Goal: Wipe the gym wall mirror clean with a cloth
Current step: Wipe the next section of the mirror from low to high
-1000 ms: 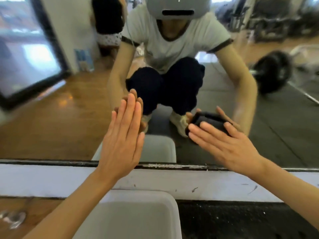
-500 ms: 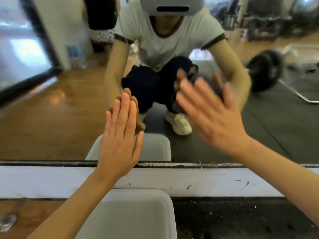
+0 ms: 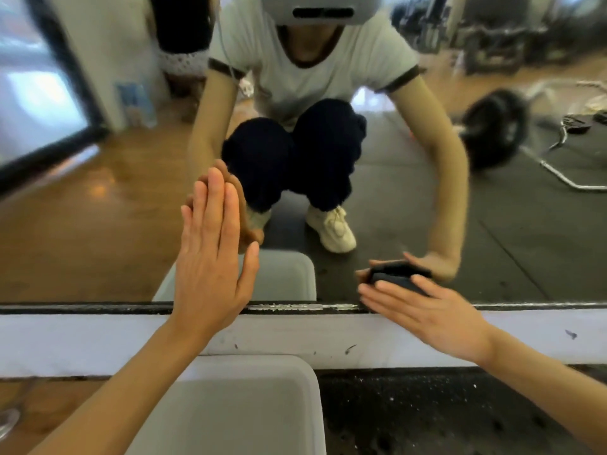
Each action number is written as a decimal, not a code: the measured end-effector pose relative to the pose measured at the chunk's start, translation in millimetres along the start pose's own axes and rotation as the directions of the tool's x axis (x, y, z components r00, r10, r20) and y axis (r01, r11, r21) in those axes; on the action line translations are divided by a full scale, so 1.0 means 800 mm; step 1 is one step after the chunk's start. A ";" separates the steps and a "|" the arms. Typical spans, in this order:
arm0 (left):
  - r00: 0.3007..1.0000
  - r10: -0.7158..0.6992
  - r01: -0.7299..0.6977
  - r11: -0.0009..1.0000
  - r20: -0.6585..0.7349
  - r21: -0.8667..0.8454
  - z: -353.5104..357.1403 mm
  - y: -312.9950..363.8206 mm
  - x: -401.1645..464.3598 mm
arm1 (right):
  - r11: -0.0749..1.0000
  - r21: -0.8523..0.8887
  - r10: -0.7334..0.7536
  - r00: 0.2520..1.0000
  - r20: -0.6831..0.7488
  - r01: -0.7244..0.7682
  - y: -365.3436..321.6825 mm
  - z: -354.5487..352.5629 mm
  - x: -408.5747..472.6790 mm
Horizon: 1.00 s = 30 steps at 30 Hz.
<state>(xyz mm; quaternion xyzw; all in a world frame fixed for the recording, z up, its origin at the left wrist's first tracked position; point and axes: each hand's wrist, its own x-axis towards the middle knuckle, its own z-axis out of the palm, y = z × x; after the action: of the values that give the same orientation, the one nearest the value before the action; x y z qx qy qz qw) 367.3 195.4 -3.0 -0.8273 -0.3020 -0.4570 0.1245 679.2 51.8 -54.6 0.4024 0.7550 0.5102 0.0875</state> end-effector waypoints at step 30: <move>0.968 0.217 -0.225 0.973 -0.127 -0.048 -0.130 0.046 0.216 | 0.785 0.492 0.608 0.623 -0.492 -0.378 0.256 -0.179 0.170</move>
<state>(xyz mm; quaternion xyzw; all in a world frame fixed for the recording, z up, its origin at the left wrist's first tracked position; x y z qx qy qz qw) 388.0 183.2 200.6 -0.8299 -0.1855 -0.4989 0.1670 617.8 78.1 221.6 0.4114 0.6727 0.4788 -0.3859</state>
